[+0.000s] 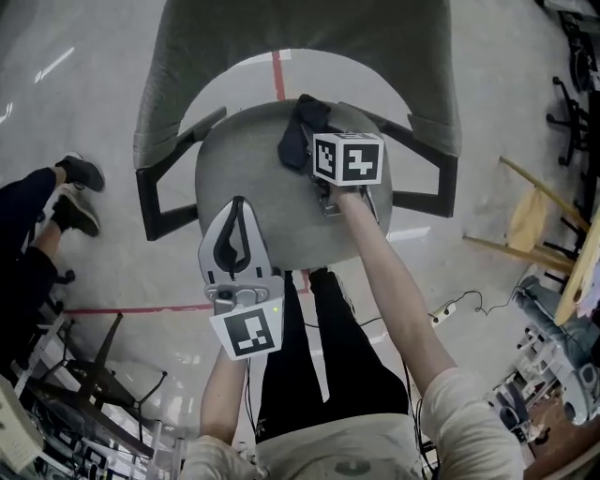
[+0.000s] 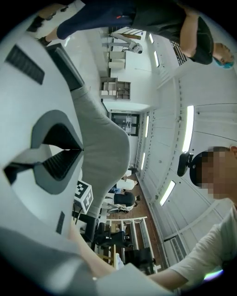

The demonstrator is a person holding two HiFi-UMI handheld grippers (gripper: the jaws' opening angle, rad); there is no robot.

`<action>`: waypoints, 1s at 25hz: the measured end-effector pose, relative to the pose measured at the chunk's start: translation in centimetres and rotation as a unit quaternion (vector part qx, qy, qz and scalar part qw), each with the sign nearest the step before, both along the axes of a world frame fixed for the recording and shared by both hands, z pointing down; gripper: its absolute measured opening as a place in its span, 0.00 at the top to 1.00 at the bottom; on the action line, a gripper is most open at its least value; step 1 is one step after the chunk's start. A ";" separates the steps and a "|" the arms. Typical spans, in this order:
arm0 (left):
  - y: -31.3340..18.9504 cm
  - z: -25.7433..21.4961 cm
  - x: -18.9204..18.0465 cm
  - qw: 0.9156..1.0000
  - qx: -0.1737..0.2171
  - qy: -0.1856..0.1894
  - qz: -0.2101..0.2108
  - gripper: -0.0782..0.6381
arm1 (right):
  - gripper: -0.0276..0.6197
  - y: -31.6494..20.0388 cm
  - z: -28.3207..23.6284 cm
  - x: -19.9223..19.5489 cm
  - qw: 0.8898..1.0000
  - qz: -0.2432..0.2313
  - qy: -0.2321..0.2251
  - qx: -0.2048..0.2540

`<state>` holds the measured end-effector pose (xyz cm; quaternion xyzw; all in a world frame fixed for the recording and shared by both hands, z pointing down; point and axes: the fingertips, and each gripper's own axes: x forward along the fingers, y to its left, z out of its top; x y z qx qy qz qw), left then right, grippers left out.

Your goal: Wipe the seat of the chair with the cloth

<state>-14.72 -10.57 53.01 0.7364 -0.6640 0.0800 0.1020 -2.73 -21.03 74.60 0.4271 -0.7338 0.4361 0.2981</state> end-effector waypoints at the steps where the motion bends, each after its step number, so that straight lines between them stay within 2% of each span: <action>1: -0.2 0.0 0.6 1.000 0.000 0.001 0.005 0.87 | 0.87 0.0 0.1 1.2 1.000 0.009 0.006 -0.003; 5: -1.0 0.0 2.7 1.000 -0.002 0.007 0.022 0.87 | 0.87 -0.2 0.2 6.0 0.998 0.049 0.031 -0.013; 12: -2.1 -0.2 4.7 0.999 -0.001 0.010 0.039 0.87 | 0.87 -0.2 0.0 11.9 0.992 0.079 0.101 -0.010; 18: -2.6 -0.3 4.4 0.999 0.001 0.005 0.033 0.87 | 0.87 -0.2 -0.2 14.1 0.984 0.086 0.157 0.001; 25: -1.9 0.6 3.5 1.000 -0.014 0.004 0.025 0.87 | 0.87 0.0 0.0 15.0 0.980 0.106 0.166 0.005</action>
